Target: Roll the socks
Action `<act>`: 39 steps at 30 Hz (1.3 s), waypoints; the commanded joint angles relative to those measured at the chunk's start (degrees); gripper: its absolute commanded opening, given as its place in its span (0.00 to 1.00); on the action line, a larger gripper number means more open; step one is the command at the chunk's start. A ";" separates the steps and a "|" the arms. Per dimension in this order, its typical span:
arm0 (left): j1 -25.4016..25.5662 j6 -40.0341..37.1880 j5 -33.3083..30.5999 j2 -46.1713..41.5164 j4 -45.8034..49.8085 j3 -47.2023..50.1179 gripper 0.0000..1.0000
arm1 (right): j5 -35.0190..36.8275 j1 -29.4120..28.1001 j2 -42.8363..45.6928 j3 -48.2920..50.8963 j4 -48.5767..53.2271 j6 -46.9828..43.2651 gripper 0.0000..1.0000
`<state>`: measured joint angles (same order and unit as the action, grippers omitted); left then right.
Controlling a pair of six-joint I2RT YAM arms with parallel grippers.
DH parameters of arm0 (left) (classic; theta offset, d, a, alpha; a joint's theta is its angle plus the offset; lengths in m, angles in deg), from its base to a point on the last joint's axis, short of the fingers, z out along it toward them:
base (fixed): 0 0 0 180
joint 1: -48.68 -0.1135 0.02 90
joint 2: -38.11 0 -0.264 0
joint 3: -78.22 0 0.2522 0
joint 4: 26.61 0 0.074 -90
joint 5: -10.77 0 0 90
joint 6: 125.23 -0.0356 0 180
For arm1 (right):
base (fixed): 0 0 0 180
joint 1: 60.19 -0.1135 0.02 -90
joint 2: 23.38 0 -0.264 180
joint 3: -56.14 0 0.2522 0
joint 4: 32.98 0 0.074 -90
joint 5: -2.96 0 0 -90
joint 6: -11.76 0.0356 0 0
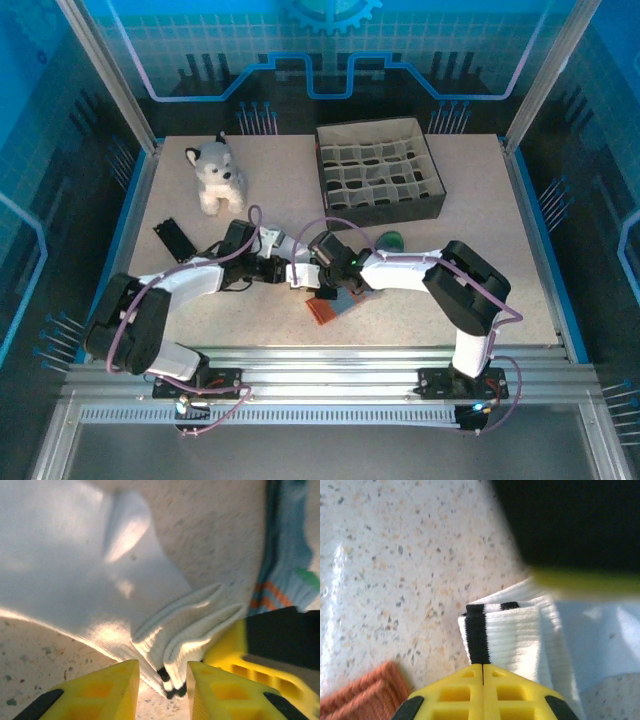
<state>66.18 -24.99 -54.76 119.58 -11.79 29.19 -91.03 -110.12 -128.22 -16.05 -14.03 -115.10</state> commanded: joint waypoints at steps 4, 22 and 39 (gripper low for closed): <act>-6.45 -4.58 7.81 -8.43 -2.82 -1.10 0.33 | -6.53 1.06 -1.38 -3.09 10.04 2.32 0.00; 14.59 -61.81 -11.69 -24.37 -8.25 15.74 0.41 | -17.27 5.34 -2.38 -7.94 16.74 4.52 0.00; 19.51 -69.30 -20.16 -4.02 -30.47 17.47 0.38 | -22.55 7.66 -4.40 -12.40 23.88 3.95 0.00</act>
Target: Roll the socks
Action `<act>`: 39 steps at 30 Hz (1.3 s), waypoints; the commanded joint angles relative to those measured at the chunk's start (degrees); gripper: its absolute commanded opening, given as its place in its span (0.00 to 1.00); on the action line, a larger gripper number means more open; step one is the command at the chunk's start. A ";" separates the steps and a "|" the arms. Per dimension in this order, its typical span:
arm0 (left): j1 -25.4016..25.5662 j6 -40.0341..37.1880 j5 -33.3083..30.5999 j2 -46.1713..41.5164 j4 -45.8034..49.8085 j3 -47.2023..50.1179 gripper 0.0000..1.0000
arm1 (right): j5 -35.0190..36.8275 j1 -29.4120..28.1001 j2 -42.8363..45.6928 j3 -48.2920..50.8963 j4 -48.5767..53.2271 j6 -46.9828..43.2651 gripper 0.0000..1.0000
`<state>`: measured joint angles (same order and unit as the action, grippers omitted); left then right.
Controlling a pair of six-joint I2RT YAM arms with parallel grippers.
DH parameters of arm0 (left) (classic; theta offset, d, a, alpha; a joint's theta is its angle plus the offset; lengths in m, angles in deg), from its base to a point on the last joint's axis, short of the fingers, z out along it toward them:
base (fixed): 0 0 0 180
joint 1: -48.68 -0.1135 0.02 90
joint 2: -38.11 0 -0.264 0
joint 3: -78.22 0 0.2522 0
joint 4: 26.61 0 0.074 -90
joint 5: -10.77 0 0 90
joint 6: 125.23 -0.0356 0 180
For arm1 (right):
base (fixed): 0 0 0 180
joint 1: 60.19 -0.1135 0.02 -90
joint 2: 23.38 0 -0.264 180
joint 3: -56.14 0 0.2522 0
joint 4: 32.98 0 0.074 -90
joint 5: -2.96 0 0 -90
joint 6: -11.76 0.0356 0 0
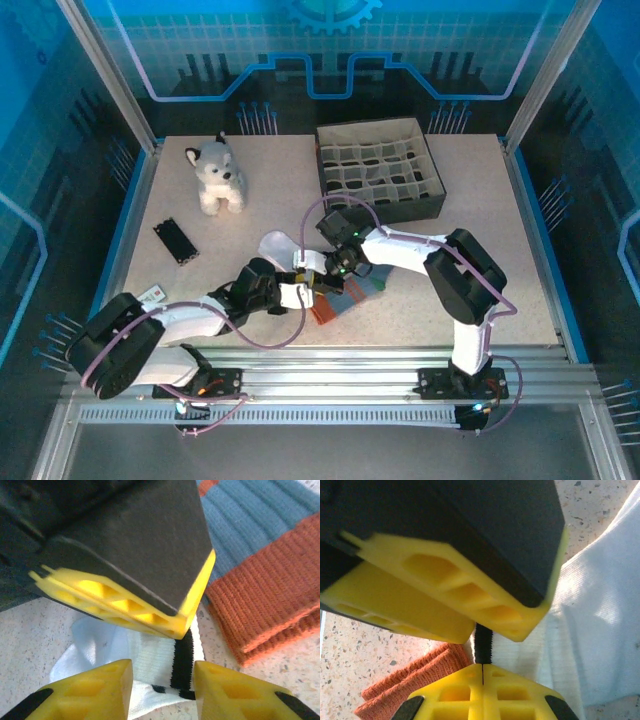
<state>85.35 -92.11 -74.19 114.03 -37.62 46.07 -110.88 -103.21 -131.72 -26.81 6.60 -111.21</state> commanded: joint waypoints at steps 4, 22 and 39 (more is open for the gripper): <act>0.34 -2.58 -0.44 1.63 -3.67 0.74 0.38 | -2.93 0.99 -1.26 -1.90 3.87 0.02 0.00; 2.88 -2.71 -1.05 2.68 1.74 -0.66 0.42 | -4.16 1.54 -2.35 -2.88 5.88 -0.38 0.00; 2.93 -0.85 -1.90 4.67 7.31 -3.03 0.00 | -6.85 2.25 -2.09 -3.10 5.53 1.54 0.00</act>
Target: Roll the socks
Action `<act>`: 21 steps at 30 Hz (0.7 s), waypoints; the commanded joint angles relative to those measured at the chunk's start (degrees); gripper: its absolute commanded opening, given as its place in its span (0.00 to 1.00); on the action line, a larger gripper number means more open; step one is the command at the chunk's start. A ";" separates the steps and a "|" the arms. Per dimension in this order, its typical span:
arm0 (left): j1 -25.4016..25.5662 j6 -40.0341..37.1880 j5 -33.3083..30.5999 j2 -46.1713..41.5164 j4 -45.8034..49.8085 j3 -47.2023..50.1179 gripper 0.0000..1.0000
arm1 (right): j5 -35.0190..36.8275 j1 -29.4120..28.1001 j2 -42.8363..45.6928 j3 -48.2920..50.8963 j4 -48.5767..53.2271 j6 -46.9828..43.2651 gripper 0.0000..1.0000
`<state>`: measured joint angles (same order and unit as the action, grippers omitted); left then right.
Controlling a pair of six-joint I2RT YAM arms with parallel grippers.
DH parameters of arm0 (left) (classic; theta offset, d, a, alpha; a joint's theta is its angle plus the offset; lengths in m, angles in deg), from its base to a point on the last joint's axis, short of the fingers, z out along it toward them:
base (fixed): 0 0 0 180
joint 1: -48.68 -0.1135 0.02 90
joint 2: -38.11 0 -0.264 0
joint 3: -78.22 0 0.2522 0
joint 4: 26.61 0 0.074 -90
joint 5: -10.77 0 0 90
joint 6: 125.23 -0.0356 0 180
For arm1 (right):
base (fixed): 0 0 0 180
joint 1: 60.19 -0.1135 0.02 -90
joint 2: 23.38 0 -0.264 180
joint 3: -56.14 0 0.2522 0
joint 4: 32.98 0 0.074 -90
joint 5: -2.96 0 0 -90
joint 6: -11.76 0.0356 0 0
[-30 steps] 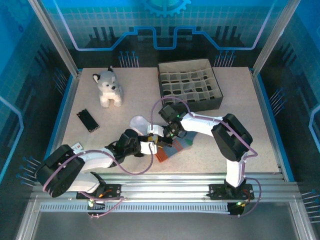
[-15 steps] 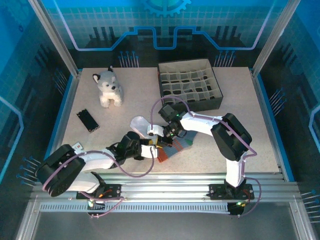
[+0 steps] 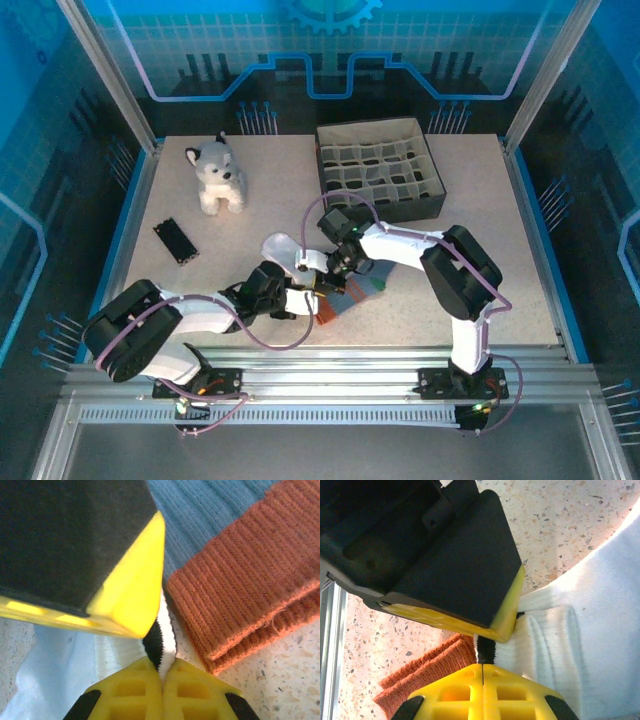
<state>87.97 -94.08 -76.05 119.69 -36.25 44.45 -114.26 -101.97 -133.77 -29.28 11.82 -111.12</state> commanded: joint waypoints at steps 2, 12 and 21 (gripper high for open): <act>0.32 3.73 -0.34 -1.98 10.07 -2.86 0.00 | -4.75 1.56 1.37 1.06 -2.64 2.98 0.01; -2.54 7.94 5.85 -5.91 22.56 -5.27 0.00 | -7.43 2.64 9.04 13.24 -22.04 9.42 0.32; -8.56 9.29 15.39 -4.69 32.01 -9.83 0.00 | -7.41 2.68 12.73 24.31 -41.99 15.36 0.35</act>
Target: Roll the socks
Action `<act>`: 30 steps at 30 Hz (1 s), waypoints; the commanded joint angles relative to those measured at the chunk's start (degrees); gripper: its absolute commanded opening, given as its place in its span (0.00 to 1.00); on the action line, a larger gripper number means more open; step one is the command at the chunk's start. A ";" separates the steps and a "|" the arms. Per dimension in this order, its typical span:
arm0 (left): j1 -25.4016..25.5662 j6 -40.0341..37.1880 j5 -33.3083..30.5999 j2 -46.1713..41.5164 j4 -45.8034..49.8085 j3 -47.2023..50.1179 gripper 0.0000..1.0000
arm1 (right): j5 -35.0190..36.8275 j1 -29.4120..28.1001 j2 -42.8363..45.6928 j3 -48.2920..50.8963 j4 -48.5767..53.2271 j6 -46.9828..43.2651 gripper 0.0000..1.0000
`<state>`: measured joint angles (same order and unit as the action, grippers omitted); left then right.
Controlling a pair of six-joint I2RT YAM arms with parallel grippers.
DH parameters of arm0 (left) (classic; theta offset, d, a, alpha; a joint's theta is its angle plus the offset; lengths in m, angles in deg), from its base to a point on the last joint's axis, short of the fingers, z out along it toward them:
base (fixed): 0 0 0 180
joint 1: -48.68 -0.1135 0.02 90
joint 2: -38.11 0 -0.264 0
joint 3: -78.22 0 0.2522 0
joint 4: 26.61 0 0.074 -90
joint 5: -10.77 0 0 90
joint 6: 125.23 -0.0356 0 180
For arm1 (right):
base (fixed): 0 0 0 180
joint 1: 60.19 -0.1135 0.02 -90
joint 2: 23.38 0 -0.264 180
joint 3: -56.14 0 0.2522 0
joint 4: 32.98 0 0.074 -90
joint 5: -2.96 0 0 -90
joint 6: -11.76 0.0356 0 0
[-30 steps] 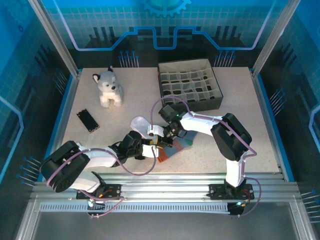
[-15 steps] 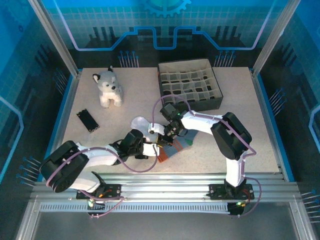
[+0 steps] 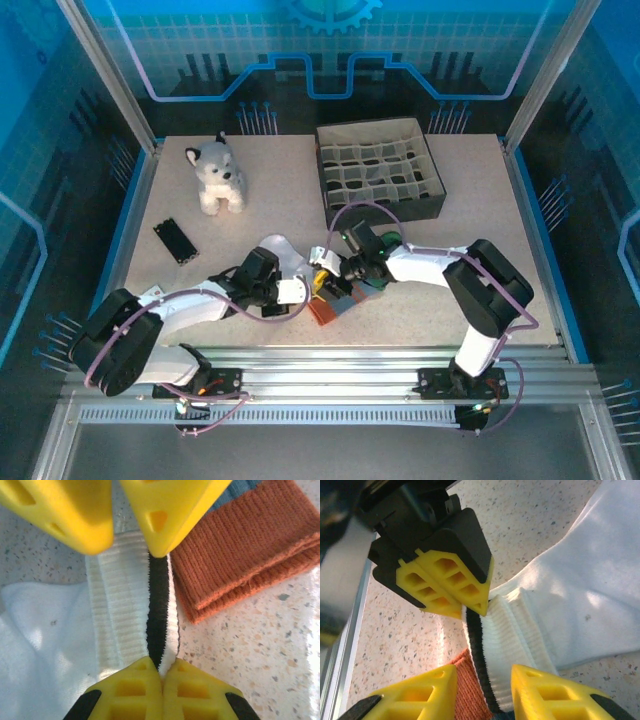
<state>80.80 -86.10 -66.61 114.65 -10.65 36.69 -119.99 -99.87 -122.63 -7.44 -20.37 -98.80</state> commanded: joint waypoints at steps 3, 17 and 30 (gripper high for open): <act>-2.97 1.35 8.10 1.53 9.13 -3.62 0.00 | -1.90 0.66 1.53 4.85 -15.24 4.52 0.38; -6.31 1.26 12.53 5.01 14.30 -6.66 0.00 | -4.14 1.63 0.34 8.94 -25.69 6.68 0.42; -9.12 -0.28 15.62 5.38 16.85 -8.09 0.00 | 0.34 -1.63 0.61 8.47 -20.38 -4.40 0.44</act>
<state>72.30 -84.92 -54.08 119.21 3.77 29.98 -120.38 -100.83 -121.49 1.41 -41.53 -99.58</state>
